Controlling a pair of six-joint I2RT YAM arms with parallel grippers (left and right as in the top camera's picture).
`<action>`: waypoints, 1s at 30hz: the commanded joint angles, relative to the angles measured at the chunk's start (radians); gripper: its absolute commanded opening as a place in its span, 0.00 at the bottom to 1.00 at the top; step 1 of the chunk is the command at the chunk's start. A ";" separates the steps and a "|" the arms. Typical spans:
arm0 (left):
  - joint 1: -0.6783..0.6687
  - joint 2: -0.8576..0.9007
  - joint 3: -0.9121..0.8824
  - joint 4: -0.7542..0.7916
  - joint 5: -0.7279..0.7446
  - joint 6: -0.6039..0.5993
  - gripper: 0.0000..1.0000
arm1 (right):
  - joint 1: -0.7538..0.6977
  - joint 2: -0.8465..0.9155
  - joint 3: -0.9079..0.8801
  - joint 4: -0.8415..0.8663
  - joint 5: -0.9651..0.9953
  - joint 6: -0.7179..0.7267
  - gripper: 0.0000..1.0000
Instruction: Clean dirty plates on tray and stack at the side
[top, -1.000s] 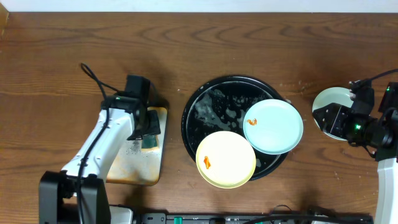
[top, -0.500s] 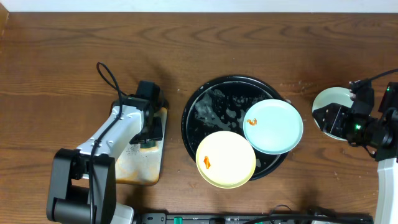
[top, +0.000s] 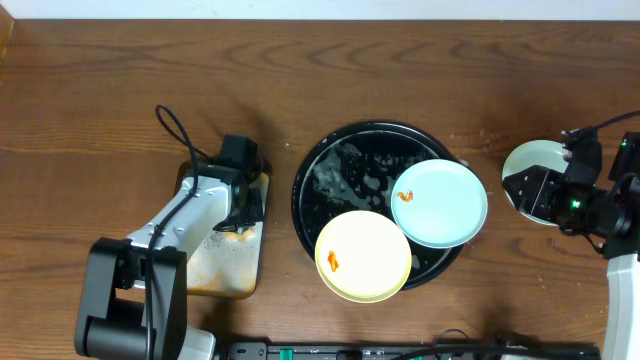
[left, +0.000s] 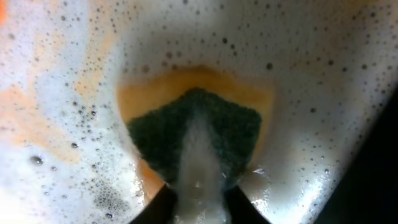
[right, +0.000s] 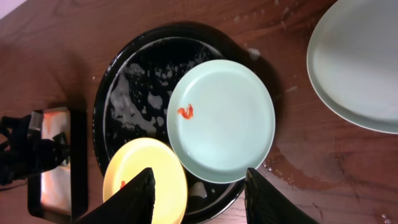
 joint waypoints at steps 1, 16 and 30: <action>0.000 0.019 -0.023 0.020 0.002 0.000 0.11 | 0.008 -0.002 -0.007 0.001 -0.016 -0.013 0.44; 0.003 -0.034 0.042 -0.042 -0.005 -0.001 0.07 | 0.008 -0.002 -0.007 -0.002 -0.016 -0.013 0.44; 0.014 -0.142 0.089 -0.115 -0.005 0.006 0.07 | 0.008 0.100 -0.131 -0.038 0.176 0.018 0.34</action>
